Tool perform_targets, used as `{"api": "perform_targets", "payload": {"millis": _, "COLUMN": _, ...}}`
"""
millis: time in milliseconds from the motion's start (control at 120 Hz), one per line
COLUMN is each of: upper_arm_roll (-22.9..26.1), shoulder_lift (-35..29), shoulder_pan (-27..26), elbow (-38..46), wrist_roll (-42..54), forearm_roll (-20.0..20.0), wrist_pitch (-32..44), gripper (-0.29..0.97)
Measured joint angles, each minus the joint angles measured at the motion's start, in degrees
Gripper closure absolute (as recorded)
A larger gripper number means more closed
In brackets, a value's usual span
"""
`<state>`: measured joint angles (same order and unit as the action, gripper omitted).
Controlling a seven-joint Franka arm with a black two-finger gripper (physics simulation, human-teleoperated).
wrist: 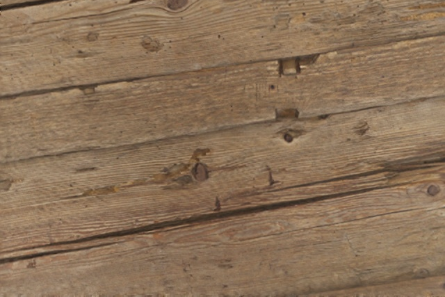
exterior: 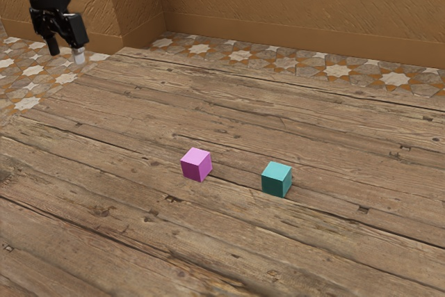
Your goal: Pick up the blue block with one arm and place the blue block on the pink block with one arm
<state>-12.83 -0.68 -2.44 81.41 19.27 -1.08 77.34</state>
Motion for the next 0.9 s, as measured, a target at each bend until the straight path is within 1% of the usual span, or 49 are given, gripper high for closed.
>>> {"api": "perform_targets", "payload": {"millis": 225, "upper_arm_roll": -0.02, "shoulder_lift": -1.28, "shoulder_pan": 2.42, "elbow": 0.67, "wrist_roll": -0.02, "forearm_roll": 0.08, "wrist_pitch": 0.06, "gripper": 0.0}}
{"api": "perform_targets", "payload": {"millis": 242, "upper_arm_roll": 0.01, "shoulder_lift": -1.73, "shoulder_pan": 2.49, "elbow": -0.5, "wrist_roll": -0.07, "forearm_roll": -0.21, "wrist_pitch": -0.36, "gripper": 0.0}}
{"api": "perform_targets", "payload": {"millis": 267, "upper_arm_roll": 0.19, "shoulder_lift": -2.26, "shoulder_pan": 2.72, "elbow": -5.34, "wrist_roll": -0.17, "forearm_roll": -0.49, "wrist_pitch": -1.4, "gripper": 0.0}}
{"api": "perform_targets", "payload": {"millis": 292, "upper_arm_roll": 1.43, "shoulder_lift": -2.68, "shoulder_pan": 3.96, "elbow": -10.76, "wrist_roll": -0.39, "forearm_roll": 0.16, "wrist_pitch": -2.43, "gripper": 0.0}}
{"api": "perform_targets", "payload": {"millis": 317, "upper_arm_roll": 3.5, "shoulder_lift": -2.76, "shoulder_pan": 5.67, "elbow": -14.18, "wrist_roll": -0.74, "forearm_roll": 1.04, "wrist_pitch": -3.24, "gripper": 0.0}}
{"api": "perform_targets", "payload": {"millis": 350, "upper_arm_roll": 7.57, "shoulder_lift": -1.02, "shoulder_pan": 8.26, "elbow": -16.37, "wrist_roll": -1.3, "forearm_roll": 1.98, "wrist_pitch": -3.11, "gripper": 0.0}}
{"api": "perform_targets", "payload": {"millis": 383, "upper_arm_roll": 10.97, "shoulder_lift": 1.49, "shoulder_pan": 9.3, "elbow": -16.85, "wrist_roll": -1.87, "forearm_roll": 2.68, "wrist_pitch": -2.11, "gripper": 0.0}}
{"api": "perform_targets", "payload": {"millis": 433, "upper_arm_roll": 14.68, "shoulder_lift": 4.74, "shoulder_pan": 8.93, "elbow": -13.89, "wrist_roll": -3.05, "forearm_roll": 3.13, "wrist_pitch": 0.12, "gripper": 0.0}}
{"api": "perform_targets", "payload": {"millis": 467, "upper_arm_roll": 17.53, "shoulder_lift": 5.78, "shoulder_pan": 7.93, "elbow": -9.71, "wrist_roll": -4.0, "forearm_roll": 2.25, "wrist_pitch": 2.45, "gripper": 0.0}}
{"api": "perform_targets", "payload": {"millis": 533, "upper_arm_roll": 22.62, "shoulder_lift": 7.36, "shoulder_pan": 3.5, "elbow": -1.03, "wrist_roll": -6.47, "forearm_roll": 0.26, "wrist_pitch": 8.39, "gripper": 0.0}}
{"api": "perform_targets", "payload": {"millis": 600, "upper_arm_roll": 26.19, "shoulder_lift": 12.59, "shoulder_pan": 0.53, "elbow": 1.76, "wrist_roll": -8.7, "forearm_roll": -1.34, "wrist_pitch": 13.34, "gripper": 0.0}}
{"api": "perform_targets", "payload": {"millis": 650, "upper_arm_roll": 27.1, "shoulder_lift": 17.53, "shoulder_pan": 0.63, "elbow": 1.34, "wrist_roll": -10.23, "forearm_roll": -2.46, "wrist_pitch": 16.19, "gripper": 0.0}}
{"api": "perform_targets", "payload": {"millis": 700, "upper_arm_roll": 27.34, "shoulder_lift": 20.32, "shoulder_pan": 0.97, "elbow": 1.22, "wrist_roll": -11.97, "forearm_roll": -2.8, "wrist_pitch": 19.07, "gripper": 0.0}}
{"api": "perform_targets", "payload": {"millis": 808, "upper_arm_roll": 27.42, "shoulder_lift": 22.54, "shoulder_pan": 1.18, "elbow": 1.04, "wrist_roll": -15.81, "forearm_roll": -3.15, "wrist_pitch": 23.76, "gripper": 0.0}}
{"api": "perform_targets", "payload": {"millis": 850, "upper_arm_roll": 26.74, "shoulder_lift": 23.19, "shoulder_pan": 1.15, "elbow": 0.77, "wrist_roll": -17.31, "forearm_roll": -3.18, "wrist_pitch": 25.19, "gripper": 0.0}}
{"api": "perform_targets", "payload": {"millis": 900, "upper_arm_roll": 26.19, "shoulder_lift": 24.04, "shoulder_pan": 1.15, "elbow": 2.01, "wrist_roll": -18.92, "forearm_roll": -2.76, "wrist_pitch": 28.76, "gripper": 0.0}}
